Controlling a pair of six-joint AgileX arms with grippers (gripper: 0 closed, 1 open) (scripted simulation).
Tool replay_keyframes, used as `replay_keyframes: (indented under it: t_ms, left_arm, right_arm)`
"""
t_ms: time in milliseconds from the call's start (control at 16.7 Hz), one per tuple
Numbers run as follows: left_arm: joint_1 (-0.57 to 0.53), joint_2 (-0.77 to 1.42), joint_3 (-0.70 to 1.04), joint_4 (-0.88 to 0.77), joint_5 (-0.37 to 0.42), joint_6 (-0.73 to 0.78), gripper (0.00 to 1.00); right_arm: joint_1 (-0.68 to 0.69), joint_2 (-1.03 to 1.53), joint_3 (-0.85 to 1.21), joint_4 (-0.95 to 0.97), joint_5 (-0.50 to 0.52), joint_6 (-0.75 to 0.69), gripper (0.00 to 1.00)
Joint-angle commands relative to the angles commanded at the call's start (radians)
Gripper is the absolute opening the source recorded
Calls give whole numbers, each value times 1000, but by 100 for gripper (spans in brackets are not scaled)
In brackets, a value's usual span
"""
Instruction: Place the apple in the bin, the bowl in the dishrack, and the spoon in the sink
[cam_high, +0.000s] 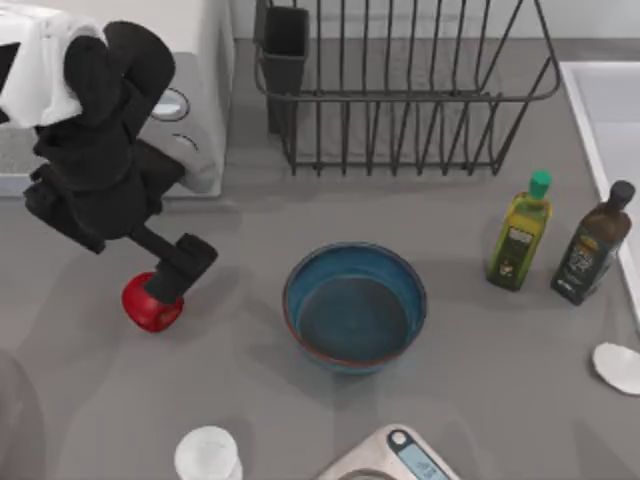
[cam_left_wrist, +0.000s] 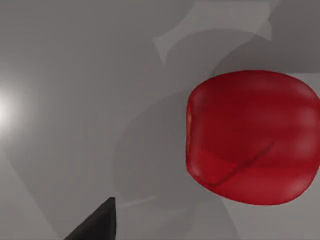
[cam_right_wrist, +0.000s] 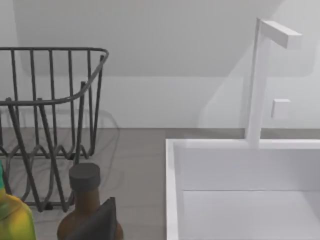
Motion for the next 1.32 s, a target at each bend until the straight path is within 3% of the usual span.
replay_keyframes:
  t_ms: [180,540,960,1260,1320]
  left_arm:
    - [-18,81,82,-69,-3,21,100]
    - [-15,87,85,-71,-2,23,100]
    - [-13,172,-52,158,-2,30,100]
    - [-13,185,-71,182,-3,32,100]
    - [-13,185,-71,182,-3,32,92]
  right_arm:
    - [0,0,0,0,0,0,100]
    - [0,0,0,0,0,0,100]
    - [0,0,0,0,0,0,100]
    - [0,0,0,0,0,0,100]
    - [0,0,0,0,0,0,100]
